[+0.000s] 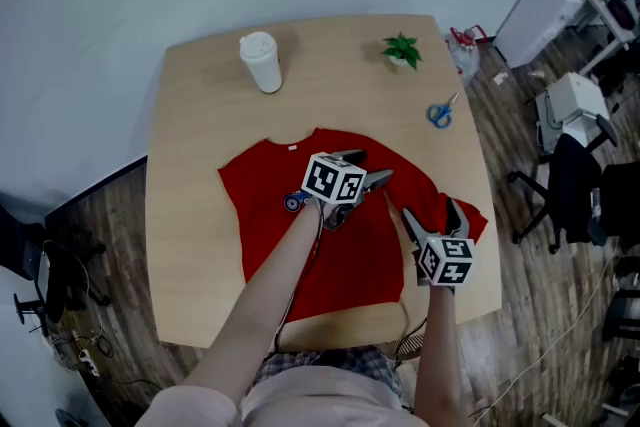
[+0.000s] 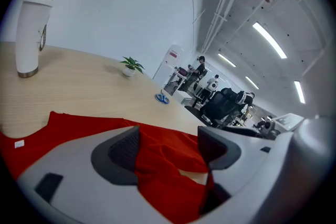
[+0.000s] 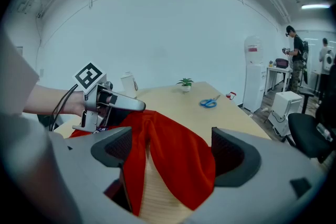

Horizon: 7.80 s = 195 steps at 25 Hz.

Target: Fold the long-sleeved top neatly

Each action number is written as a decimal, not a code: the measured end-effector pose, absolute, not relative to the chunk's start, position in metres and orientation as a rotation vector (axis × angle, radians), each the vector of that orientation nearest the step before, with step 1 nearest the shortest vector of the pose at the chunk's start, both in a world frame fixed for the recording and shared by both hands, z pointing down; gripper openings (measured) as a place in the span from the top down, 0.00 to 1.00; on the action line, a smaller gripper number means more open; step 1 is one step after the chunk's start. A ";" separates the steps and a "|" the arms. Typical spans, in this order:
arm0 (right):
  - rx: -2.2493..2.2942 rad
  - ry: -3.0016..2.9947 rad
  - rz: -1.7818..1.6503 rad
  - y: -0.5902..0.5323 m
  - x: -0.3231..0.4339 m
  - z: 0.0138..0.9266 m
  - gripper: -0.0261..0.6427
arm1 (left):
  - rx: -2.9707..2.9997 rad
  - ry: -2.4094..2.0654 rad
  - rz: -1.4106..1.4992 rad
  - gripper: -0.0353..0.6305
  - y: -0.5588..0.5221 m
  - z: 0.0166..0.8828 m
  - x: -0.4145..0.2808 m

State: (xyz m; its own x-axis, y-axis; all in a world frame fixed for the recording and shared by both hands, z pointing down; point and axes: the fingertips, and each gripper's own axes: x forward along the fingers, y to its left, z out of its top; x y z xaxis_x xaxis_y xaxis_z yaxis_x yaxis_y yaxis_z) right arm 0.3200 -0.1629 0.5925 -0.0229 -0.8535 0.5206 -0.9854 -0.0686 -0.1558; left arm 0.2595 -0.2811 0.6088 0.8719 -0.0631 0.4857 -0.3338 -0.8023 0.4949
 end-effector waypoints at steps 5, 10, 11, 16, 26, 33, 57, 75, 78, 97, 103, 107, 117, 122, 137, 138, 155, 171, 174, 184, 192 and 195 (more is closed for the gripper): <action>2.042 -1.914 0.737 -0.146 0.332 0.589 0.28 | 2.500 -0.333 0.617 0.45 -0.279 0.599 0.257; 2.109 -1.884 0.738 -0.131 0.351 0.583 0.28 | 2.615 -0.373 0.610 0.45 -0.260 0.572 0.256; 2.122 -1.877 0.738 -0.127 0.356 0.581 0.28 | 2.631 -0.375 0.602 0.45 -0.253 0.567 0.258; 2.185 -1.825 0.734 -0.107 0.382 0.576 0.29 | 2.659 -0.382 0.552 0.45 -0.223 0.554 0.277; 2.317 -1.663 0.782 -0.048 0.437 0.585 0.31 | 2.670 -0.309 0.555 0.45 -0.177 0.558 0.327; 2.308 -1.536 0.874 -0.023 0.457 0.617 0.45 | 2.659 -0.249 0.595 0.44 -0.152 0.569 0.345; 2.136 -1.493 1.258 -0.028 0.452 0.674 0.89 | 2.599 -0.274 0.634 0.44 -0.140 0.586 0.332; 2.238 -1.541 0.892 -0.056 0.481 0.548 0.91 | 2.581 -0.549 0.532 0.44 -0.199 0.554 0.240; 2.209 -1.583 0.846 -0.071 0.473 0.531 0.91 | 2.571 -0.606 0.514 0.44 -0.207 0.548 0.218; 1.723 -2.134 0.463 -0.272 0.250 0.442 0.91 | 2.463 -1.016 0.392 0.44 -0.277 0.522 0.043; 1.461 -2.284 0.352 -0.309 0.147 0.441 0.91 | 2.403 -1.098 0.370 0.44 -0.282 0.529 -0.005; 1.257 -2.322 0.296 -0.320 0.080 0.468 0.91 | 2.363 -1.152 0.358 0.44 -0.284 0.535 -0.036; 0.863 -2.340 0.287 -0.321 -0.042 0.560 0.90 | 2.247 -1.269 0.341 0.44 -0.282 0.556 -0.110; 0.785 -2.293 0.320 -0.319 -0.072 0.601 0.89 | 2.206 -1.305 0.335 0.44 -0.278 0.564 -0.138; 0.737 -2.392 0.522 -0.308 -0.119 0.610 0.69 | 2.182 -1.348 0.346 0.44 -0.268 0.562 -0.174; 0.765 -2.403 0.523 -0.310 -0.111 0.604 0.68 | 2.188 -1.343 0.350 0.44 -0.268 0.562 -0.171; 1.129 -2.187 0.356 -0.343 0.133 0.549 0.63 | 2.481 -0.978 0.755 0.43 -0.353 0.556 -0.068; 0.525 -1.988 0.157 -0.399 0.167 0.639 0.65 | 2.457 -0.413 1.356 0.48 -0.418 0.648 -0.011; 0.474 -1.982 0.172 -0.404 0.160 0.657 0.65 | 2.436 -0.345 1.432 0.49 -0.417 0.665 -0.008; 0.340 -1.916 0.229 -0.404 0.152 0.683 0.69 | 2.335 -0.194 1.472 0.57 -0.418 0.681 -0.005; 0.326 -1.935 0.322 -0.402 0.147 0.683 0.75 | 2.297 -0.077 1.568 0.69 -0.412 0.683 0.001; 0.325 -1.924 0.313 -0.399 0.146 0.683 0.79 | 2.303 -0.088 1.573 0.70 -0.411 0.683 0.000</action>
